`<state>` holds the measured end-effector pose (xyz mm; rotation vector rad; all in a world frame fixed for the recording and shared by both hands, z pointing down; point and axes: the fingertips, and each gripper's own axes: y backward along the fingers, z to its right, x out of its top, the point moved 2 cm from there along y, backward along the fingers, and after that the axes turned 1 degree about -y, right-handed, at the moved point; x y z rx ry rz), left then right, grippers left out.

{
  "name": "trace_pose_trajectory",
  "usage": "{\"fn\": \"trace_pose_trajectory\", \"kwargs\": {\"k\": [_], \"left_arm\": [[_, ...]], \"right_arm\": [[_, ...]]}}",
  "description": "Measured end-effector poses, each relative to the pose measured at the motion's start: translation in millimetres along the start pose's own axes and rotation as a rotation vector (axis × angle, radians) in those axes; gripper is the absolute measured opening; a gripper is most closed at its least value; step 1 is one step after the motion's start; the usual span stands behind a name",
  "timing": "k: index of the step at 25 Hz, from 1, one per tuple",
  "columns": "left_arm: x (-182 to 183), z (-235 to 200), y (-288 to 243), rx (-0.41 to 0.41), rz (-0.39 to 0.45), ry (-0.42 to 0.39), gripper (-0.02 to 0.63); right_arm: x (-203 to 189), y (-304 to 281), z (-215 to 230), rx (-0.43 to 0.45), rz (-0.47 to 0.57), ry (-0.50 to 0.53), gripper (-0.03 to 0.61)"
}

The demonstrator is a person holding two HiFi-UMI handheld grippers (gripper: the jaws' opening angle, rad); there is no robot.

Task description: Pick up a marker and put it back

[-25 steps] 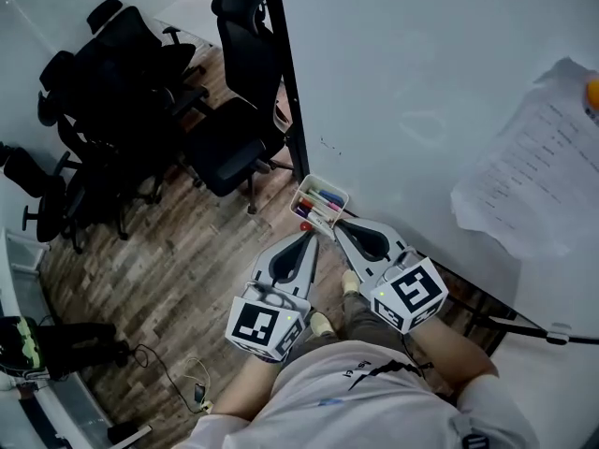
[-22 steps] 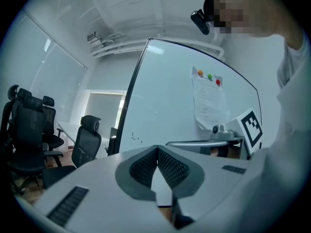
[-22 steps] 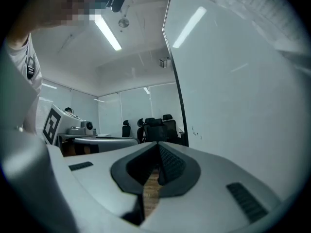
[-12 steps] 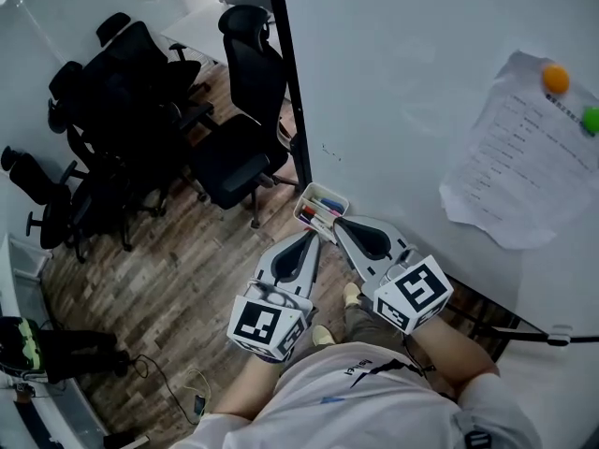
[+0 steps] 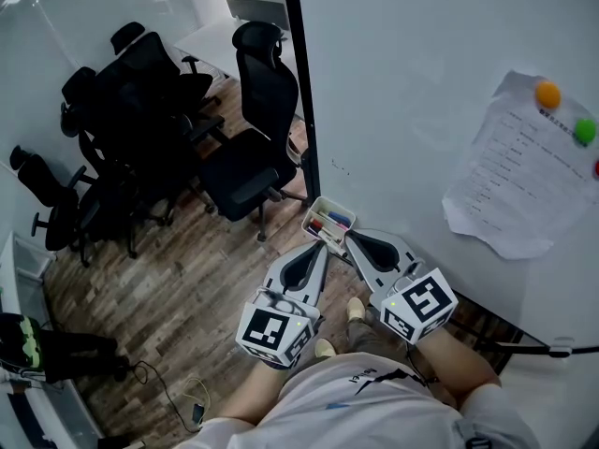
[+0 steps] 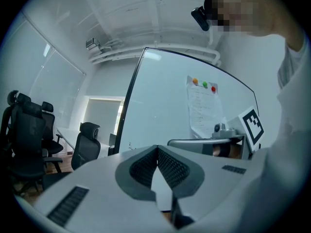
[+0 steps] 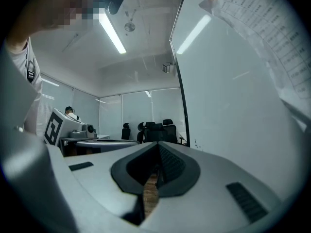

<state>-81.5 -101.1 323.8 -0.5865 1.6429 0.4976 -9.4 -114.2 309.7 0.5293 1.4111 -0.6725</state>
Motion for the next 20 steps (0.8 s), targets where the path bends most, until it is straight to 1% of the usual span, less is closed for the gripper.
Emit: {"fn": "trace_pose_trajectory", "kwargs": {"k": [20], "left_arm": [[-6,-1,-5,0.006,0.003,0.007,0.011]], "right_arm": [[-11,1,6,-0.010,-0.020,0.007,0.014]]}}
